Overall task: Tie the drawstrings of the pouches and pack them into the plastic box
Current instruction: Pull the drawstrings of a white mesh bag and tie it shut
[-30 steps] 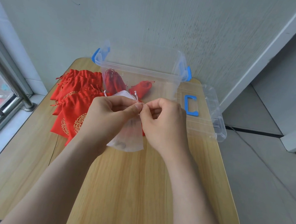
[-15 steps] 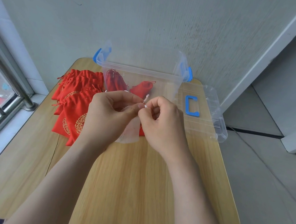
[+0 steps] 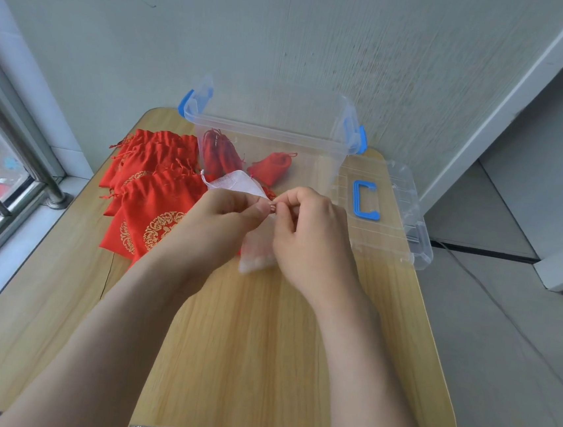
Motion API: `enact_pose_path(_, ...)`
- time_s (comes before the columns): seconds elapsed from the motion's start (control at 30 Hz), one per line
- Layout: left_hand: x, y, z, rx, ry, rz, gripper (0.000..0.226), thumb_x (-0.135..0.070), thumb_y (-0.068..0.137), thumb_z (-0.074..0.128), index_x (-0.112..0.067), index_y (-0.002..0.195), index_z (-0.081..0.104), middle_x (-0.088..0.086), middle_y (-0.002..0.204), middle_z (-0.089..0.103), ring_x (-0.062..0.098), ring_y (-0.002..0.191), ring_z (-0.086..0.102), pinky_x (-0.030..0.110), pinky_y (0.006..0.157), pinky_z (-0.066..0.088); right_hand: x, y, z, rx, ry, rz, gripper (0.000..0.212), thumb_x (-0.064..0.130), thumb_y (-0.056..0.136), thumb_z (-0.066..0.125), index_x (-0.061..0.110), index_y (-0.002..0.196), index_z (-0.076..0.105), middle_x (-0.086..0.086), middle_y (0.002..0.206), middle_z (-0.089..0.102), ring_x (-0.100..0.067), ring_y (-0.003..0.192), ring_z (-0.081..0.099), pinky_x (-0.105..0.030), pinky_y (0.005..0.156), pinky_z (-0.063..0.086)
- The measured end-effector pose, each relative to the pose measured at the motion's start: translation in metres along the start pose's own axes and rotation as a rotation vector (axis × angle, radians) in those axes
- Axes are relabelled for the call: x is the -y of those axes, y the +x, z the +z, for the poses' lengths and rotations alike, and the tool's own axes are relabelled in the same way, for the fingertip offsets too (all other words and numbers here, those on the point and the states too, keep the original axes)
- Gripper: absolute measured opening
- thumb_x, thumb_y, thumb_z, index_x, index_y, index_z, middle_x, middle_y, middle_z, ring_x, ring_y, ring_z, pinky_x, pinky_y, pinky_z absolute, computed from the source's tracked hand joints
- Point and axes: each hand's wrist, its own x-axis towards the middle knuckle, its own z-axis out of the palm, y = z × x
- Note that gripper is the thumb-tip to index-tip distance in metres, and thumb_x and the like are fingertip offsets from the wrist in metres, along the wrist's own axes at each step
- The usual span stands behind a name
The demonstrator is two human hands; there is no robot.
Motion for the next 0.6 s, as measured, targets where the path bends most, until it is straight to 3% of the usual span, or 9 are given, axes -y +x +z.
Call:
enact_pose_path(0.07,0.0019,0.0017,-0.0023,0.017,-0.087,-0.023,0.028,-0.025,0.108,0.059,-0.006,0.104,0.080,0.023,0.106,0.078,0.038,0.107,0.073,0.064,0.107,0.050,-0.0006,0.0004,0.0003,-0.025,0.024,-0.029,0.013,0.015,0.103,0.062,0.019,0.099,0.074,0.008,0.090,0.074,-0.017,0.090,0.068,-0.037,0.080,0.055)
enact_pose_path(0.13,0.0019,0.0017,-0.0030,-0.006,-0.139,-0.056,0.028,-0.022,0.108,0.059,-0.002,0.107,0.079,0.023,0.110,0.077,0.042,0.113,0.071,0.064,0.108,0.051,-0.0023,0.0012,0.0003,-0.076,0.089,-0.054,0.009,0.013,0.098,0.069,0.020,0.098,0.074,0.011,0.086,0.073,-0.014,0.085,0.069,-0.040,0.080,0.058)
enact_pose_path(0.3,-0.0002,0.0011,-0.0013,-0.025,-0.220,-0.103,0.029,-0.019,0.108,0.058,0.003,0.109,0.077,0.023,0.111,0.078,0.036,0.111,0.074,0.058,0.107,0.053,0.0005,0.0006,-0.0004,-0.102,0.106,-0.101,0.014,0.007,0.091,0.073,0.020,0.094,0.076,0.012,0.082,0.072,-0.007,0.075,0.067,-0.035,0.074,0.059)
enact_pose_path(0.6,-0.0001,-0.0002,-0.0057,-0.008,-0.175,-0.080,0.027,-0.024,0.105,0.064,-0.001,0.105,0.080,0.020,0.107,0.079,0.031,0.103,0.076,0.055,0.106,0.054,0.0027,-0.0012,-0.0045,-0.061,0.068,-0.067,0.008,0.019,0.090,0.075,0.020,0.083,0.079,0.013,0.068,0.073,-0.006,0.067,0.069,-0.031,0.070,0.059)
